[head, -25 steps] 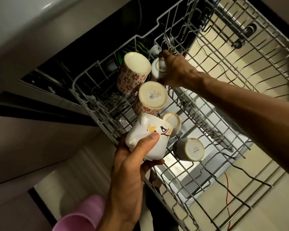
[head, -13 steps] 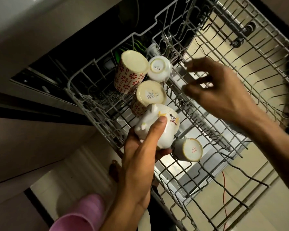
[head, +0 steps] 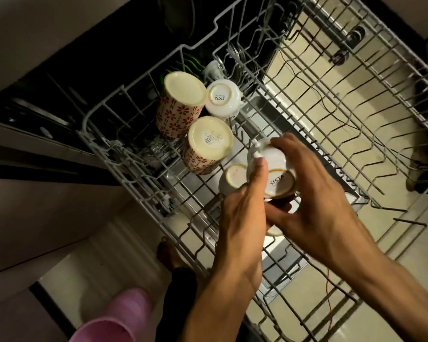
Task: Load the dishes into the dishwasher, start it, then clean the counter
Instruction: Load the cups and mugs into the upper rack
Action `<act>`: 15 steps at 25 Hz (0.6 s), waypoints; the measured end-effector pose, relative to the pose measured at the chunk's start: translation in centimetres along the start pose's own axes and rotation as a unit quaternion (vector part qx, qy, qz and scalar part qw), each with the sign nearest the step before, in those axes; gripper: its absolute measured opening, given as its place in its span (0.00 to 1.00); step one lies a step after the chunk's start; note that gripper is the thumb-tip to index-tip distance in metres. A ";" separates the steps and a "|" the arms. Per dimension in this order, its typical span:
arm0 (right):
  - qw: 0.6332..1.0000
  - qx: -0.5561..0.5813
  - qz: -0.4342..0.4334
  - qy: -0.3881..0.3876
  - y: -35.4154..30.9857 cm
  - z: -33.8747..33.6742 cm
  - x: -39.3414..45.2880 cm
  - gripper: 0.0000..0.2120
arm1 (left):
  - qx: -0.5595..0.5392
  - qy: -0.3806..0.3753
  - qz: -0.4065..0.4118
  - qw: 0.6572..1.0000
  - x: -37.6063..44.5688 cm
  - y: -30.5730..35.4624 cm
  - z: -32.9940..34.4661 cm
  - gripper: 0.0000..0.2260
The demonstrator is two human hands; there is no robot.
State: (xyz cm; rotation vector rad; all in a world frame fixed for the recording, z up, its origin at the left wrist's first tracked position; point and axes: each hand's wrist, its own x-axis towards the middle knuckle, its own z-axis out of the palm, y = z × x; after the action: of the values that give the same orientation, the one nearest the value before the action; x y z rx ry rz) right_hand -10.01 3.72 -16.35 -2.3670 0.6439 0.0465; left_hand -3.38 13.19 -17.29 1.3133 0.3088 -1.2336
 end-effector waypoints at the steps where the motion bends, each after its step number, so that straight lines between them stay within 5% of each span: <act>1: 1.000 -0.014 0.004 -0.002 0.1 -0.2 0.5 0.38 | -0.004 -0.005 -0.001 1.000 0.1 -0.1 0.1 0.18; 11: 0.997 0.006 0.046 0.064 0.6 0.0 4.0 0.27 | 0.117 0.090 0.116 0.982 2.1 0.0 1.4 0.18; 15: 0.996 0.018 0.070 0.060 1.0 0.1 5.8 0.30 | 0.106 0.058 0.101 0.988 2.9 0.9 1.7 0.26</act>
State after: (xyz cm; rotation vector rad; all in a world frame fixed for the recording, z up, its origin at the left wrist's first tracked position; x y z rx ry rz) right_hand -5.37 0.55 -18.20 -2.3002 0.8605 -0.0449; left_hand -2.26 10.12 -18.56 1.5625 0.1244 -1.0424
